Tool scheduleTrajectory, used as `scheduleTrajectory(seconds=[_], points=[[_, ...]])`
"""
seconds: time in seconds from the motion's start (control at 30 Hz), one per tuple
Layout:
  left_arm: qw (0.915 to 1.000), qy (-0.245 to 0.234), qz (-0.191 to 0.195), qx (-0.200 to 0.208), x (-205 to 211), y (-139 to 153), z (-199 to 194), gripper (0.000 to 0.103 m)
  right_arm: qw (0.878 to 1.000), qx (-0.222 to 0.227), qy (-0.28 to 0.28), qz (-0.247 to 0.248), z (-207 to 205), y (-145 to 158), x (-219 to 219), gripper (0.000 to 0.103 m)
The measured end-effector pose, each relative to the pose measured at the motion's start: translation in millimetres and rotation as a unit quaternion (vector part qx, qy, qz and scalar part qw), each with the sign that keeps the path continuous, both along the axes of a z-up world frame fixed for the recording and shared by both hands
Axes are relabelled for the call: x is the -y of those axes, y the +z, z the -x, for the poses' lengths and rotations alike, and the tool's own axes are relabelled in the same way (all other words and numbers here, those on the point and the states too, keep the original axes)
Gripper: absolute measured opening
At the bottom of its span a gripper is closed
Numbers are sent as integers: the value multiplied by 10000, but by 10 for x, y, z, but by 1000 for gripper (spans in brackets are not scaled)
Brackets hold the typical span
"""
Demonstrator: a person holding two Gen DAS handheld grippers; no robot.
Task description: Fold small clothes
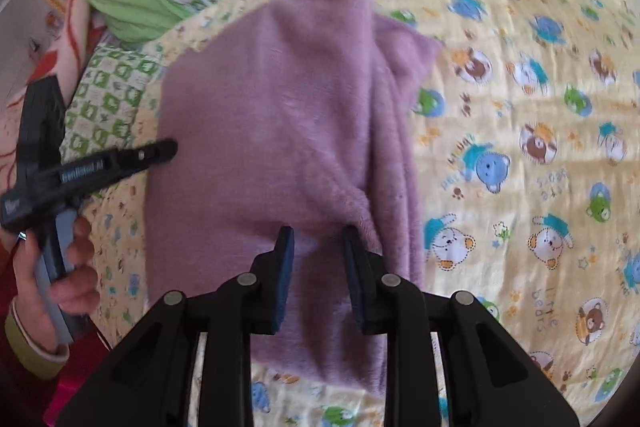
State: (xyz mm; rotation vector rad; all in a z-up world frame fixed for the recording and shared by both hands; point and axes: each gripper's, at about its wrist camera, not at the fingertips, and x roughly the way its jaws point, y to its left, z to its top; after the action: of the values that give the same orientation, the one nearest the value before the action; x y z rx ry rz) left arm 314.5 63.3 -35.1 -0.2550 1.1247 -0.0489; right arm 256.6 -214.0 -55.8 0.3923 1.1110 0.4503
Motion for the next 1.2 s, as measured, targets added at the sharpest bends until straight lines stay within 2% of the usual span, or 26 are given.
scheduleTrajectory(seconds=[0.07,0.13,0.17,0.2,0.23,0.27,0.3,0.33,0.47,0.6,0.87,0.97,1.2], points=[[9999,-2,-35,143,16,109,83,39,9999,-1,-47,-118,24,66,18,27],[9995,-21,-162,283,-13,259,257,48,9997,133,-11,-219,106,184,22,27],[9990,10,-251,370,-10,326,388,57,9995,224,7,-211,171,255,22,29],[9985,34,-295,456,-26,373,489,59,9993,306,13,-217,243,324,28,31],[9980,32,-336,537,24,393,595,61,9991,357,6,-233,295,359,38,38],[9975,23,-386,590,10,423,719,67,9987,456,-22,-244,385,420,49,48],[9969,62,-475,617,9,429,872,72,9982,550,-53,-240,453,468,49,53],[9963,113,-559,647,-6,436,1046,74,9975,671,-75,-221,534,510,49,60],[9931,187,-837,794,77,305,1559,82,9944,1054,-12,-12,880,585,4,76],[9909,239,-996,868,130,152,1959,83,9903,1333,133,371,1169,539,-75,81],[9842,-7,-1336,1165,222,26,2401,83,9859,1445,242,812,1641,271,-159,87],[9843,-99,-1343,1140,251,50,2431,83,9850,1490,325,809,1735,230,-170,87],[9740,-274,-1686,1490,403,298,2373,84,9762,1973,196,881,1761,460,-120,88]])
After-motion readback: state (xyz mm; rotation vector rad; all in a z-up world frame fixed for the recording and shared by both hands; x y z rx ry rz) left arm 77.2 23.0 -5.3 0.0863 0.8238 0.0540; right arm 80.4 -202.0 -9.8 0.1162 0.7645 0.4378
